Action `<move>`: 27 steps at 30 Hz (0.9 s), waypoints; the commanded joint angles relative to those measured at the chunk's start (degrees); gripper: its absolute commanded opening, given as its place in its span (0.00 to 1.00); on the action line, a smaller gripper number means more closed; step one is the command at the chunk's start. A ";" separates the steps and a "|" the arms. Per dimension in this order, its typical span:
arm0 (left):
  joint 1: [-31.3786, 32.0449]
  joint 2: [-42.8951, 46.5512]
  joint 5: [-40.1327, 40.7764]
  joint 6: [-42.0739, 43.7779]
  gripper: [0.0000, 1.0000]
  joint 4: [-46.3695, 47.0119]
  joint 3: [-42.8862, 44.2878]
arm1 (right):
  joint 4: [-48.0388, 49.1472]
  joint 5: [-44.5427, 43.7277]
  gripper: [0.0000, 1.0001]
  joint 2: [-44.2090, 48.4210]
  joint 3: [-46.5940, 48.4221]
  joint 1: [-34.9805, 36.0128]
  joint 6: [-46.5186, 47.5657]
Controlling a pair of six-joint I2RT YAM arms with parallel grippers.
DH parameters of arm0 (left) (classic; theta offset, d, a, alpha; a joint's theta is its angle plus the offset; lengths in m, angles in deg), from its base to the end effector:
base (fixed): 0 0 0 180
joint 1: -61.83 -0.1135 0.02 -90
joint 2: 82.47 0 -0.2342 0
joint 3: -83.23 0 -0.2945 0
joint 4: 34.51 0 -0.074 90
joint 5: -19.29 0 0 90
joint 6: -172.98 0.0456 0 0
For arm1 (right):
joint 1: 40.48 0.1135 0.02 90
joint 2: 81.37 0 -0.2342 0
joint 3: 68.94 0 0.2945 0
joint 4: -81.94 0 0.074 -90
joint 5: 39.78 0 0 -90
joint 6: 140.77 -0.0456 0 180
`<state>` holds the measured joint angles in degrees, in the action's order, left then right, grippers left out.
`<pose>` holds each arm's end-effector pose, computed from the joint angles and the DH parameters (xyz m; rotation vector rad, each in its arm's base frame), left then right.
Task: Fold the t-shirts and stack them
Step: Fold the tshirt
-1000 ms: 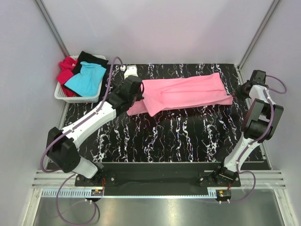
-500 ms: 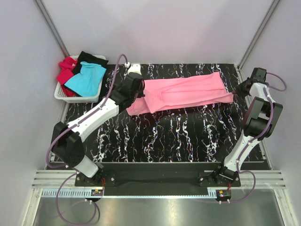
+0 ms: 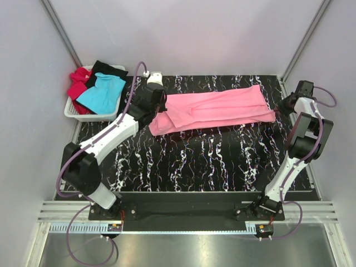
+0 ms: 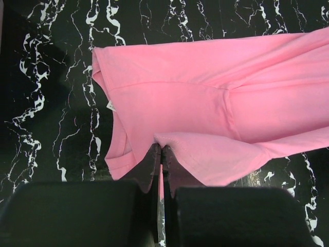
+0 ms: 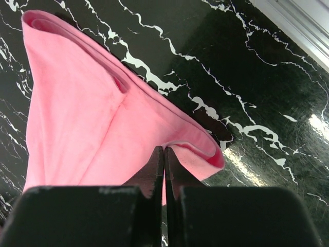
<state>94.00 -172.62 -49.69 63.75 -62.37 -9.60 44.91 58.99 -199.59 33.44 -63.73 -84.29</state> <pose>0.3598 -0.2070 0.2726 0.0166 2.0737 -0.1629 0.4492 -0.1854 0.1446 1.1305 2.2273 0.2658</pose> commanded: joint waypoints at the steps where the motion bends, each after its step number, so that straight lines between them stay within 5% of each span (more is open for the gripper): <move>1: -0.35 -0.20 -1.85 2.35 0.00 4.93 2.89 | 0.67 1.07 0.00 -0.61 3.41 -0.13 1.26; 16: -4.03 -1.96 -2.64 1.73 0.00 5.11 5.62 | -0.12 3.88 0.00 -3.42 8.50 -0.13 3.10; 27: -5.00 -2.93 -3.53 0.33 0.00 5.20 5.00 | -10.49 4.40 0.00 -5.45 16.59 -0.13 5.48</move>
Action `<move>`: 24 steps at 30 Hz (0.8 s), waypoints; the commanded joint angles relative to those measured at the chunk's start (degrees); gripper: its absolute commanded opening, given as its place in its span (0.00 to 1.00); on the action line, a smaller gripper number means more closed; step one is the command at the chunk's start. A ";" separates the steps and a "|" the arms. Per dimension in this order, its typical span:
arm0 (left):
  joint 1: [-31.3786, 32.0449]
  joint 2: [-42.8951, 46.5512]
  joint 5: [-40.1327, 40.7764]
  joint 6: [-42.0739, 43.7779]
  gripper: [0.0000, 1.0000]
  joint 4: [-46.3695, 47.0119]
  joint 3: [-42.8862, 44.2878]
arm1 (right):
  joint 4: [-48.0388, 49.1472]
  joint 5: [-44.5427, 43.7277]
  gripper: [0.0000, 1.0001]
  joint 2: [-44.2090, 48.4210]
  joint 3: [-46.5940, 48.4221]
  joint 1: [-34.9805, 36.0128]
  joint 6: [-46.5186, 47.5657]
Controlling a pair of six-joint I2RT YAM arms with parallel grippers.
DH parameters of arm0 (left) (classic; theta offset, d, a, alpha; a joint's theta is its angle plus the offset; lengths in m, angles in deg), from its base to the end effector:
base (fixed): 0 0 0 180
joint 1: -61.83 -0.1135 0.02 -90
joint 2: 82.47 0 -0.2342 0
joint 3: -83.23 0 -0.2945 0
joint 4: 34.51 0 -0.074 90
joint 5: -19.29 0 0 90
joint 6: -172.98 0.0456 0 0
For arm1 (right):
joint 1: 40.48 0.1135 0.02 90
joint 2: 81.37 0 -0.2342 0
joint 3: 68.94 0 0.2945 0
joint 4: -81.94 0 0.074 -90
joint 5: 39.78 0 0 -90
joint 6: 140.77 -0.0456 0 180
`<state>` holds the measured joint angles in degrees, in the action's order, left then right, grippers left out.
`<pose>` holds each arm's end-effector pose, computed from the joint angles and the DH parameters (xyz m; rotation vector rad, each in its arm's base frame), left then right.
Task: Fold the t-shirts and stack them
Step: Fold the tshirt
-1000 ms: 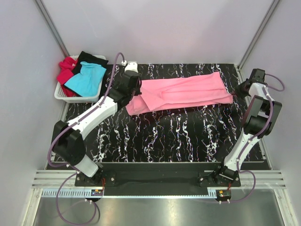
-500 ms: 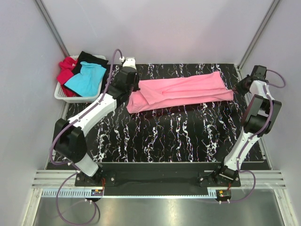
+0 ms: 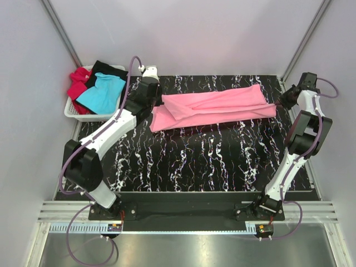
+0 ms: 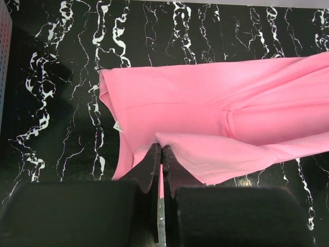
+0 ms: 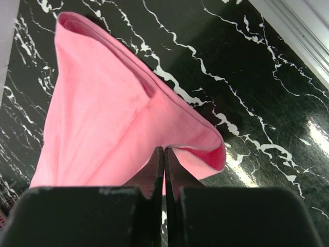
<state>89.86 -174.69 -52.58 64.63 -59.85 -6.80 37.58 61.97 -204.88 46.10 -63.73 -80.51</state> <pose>0.3839 -0.1883 0.2816 -0.0241 2.0314 -0.1858 0.4743 -0.1937 0.1709 1.0334 2.2662 0.3031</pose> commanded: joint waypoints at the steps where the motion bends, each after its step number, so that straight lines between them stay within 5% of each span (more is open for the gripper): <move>1: -0.96 -0.85 -0.64 -0.72 0.00 2.77 2.29 | -3.17 2.39 0.00 -0.16 4.81 -0.05 1.61; 24: -3.42 -2.52 0.41 -2.57 0.00 1.45 0.37 | -7.39 2.84 0.00 -8.50 14.57 1.18 4.25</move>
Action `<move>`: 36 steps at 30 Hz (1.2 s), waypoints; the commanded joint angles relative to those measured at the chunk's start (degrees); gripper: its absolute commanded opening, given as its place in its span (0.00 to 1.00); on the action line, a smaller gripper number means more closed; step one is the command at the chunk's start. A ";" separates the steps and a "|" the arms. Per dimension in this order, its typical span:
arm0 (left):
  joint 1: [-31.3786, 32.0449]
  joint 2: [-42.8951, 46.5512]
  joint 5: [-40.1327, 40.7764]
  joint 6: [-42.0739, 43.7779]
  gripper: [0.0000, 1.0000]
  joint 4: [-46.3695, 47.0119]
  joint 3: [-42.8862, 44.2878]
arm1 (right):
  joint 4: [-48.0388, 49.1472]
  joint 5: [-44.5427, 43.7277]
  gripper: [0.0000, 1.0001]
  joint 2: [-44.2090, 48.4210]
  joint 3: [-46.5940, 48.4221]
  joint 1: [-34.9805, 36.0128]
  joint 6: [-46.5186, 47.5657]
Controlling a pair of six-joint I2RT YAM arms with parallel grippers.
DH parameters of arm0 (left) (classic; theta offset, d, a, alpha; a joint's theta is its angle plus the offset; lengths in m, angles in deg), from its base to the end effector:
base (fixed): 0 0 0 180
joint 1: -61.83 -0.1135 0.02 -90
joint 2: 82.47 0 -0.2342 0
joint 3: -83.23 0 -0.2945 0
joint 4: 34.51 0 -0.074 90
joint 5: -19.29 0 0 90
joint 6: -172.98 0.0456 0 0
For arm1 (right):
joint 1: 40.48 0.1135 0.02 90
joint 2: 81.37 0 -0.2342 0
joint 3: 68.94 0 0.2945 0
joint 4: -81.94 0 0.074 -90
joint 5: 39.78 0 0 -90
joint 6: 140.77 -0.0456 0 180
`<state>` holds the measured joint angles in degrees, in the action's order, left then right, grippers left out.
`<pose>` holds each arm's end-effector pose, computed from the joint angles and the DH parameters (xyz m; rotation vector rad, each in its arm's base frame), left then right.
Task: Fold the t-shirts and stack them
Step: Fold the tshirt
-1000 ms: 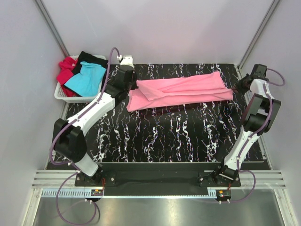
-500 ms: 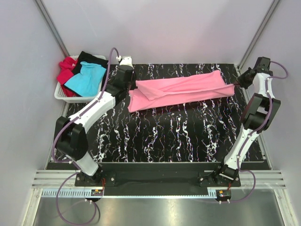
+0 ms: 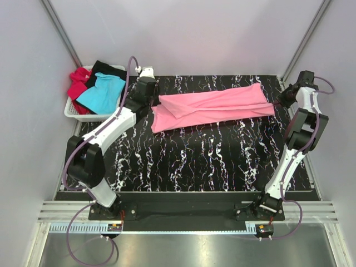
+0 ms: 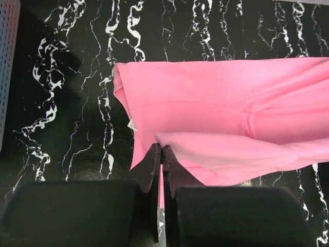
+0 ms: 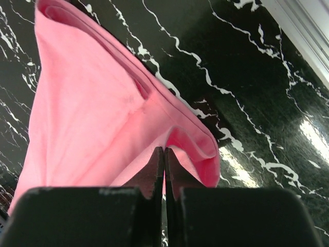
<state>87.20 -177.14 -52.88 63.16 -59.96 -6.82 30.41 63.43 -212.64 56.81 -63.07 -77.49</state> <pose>0.3982 -0.1734 0.2637 -0.0862 2.0716 -0.1574 0.4952 -0.1947 0.1618 0.9872 2.3607 0.3232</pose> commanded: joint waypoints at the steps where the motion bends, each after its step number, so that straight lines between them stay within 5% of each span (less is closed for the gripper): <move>1: -0.93 -0.07 0.63 -1.54 0.00 1.65 0.03 | -0.31 1.38 0.00 -1.01 4.13 0.62 1.58; 36: -5.76 -11.15 -1.30 -3.04 0.00 1.30 5.13 | -2.68 1.11 0.00 -13.40 22.59 3.25 5.36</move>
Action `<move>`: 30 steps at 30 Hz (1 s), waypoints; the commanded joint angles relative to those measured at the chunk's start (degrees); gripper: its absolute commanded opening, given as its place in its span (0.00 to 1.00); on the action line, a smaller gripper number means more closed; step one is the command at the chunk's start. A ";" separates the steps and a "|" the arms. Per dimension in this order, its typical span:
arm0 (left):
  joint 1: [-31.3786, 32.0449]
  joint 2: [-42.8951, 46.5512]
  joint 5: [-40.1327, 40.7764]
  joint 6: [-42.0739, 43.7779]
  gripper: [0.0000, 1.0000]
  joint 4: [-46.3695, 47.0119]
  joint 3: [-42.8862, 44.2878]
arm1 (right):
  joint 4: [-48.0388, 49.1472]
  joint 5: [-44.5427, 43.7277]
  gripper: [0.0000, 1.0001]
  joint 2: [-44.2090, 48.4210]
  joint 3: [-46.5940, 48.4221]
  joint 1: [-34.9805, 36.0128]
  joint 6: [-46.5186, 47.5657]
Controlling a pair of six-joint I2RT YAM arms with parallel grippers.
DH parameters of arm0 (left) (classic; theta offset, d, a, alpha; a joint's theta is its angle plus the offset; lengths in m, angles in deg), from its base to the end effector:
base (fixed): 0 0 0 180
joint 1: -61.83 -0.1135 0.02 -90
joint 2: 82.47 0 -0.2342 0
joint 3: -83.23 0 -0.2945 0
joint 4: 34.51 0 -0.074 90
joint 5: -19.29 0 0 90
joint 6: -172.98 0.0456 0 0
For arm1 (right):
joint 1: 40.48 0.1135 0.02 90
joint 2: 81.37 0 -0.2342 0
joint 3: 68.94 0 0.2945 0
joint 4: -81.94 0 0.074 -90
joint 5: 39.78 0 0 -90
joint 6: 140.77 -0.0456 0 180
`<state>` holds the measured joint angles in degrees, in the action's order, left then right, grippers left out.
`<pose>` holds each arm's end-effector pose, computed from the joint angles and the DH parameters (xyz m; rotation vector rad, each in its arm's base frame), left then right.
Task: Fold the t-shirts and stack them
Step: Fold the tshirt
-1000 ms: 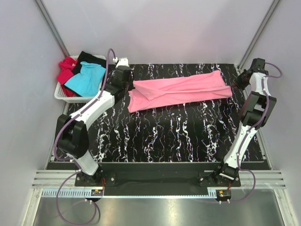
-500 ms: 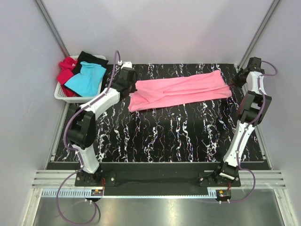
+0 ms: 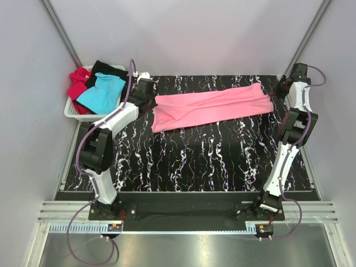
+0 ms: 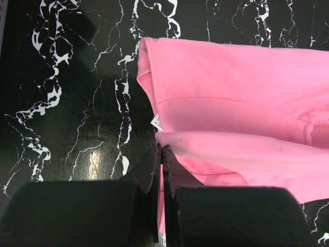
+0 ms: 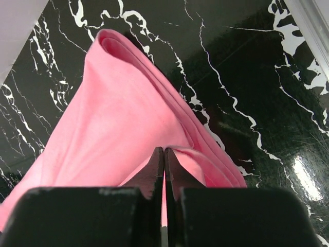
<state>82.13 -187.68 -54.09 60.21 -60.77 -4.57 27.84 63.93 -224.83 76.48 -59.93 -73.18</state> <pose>0.4355 -0.1472 0.1987 -0.2014 2.2147 -0.0846 0.5459 -0.1813 0.1696 0.7871 2.3430 0.3187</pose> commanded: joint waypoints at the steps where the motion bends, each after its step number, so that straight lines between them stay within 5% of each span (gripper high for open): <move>1: -0.69 -1.05 -0.27 0.00 0.00 2.11 3.05 | -0.19 0.78 0.00 -1.38 3.09 0.11 1.06; 14: -0.87 -4.83 -0.63 0.26 0.00 2.46 4.02 | -0.45 2.10 0.00 -5.34 4.23 0.11 1.85; 18: -1.13 -6.94 -0.98 0.44 0.00 1.94 5.95 | -0.45 2.98 0.12 -6.22 5.72 0.11 2.20; 19: -1.22 -8.07 -0.98 0.53 0.02 1.76 7.34 | -0.45 3.68 0.24 -6.39 6.25 0.11 2.20; 21: -1.40 -9.31 -0.98 0.53 0.13 0.36 9.02 | -0.37 4.39 0.36 -6.66 7.74 0.11 2.29; 22: -1.66 -10.18 -1.24 0.70 0.30 0.00 9.90 | -0.37 5.35 0.46 -6.57 8.10 0.19 2.29; 23: -1.75 -10.37 -1.42 0.70 0.60 -0.70 11.21 | -0.37 5.79 0.63 -5.96 8.54 0.19 2.29; 24: -1.75 -10.45 -1.59 1.14 0.71 -0.79 11.66 | -0.45 6.41 0.77 -5.43 8.71 0.28 2.29; 27: -2.01 -9.32 -1.85 2.28 0.95 -0.96 13.24 | -0.45 6.85 0.99 -2.36 8.46 0.46 2.72; 30: -2.71 -7.38 -4.30 2.46 0.99 -2.89 16.49 | -0.37 8.34 1.00 1.59 7.93 0.55 2.73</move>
<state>80.25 -198.49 -55.83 61.57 -63.61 7.19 27.01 69.35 -230.71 82.80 -59.77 -71.08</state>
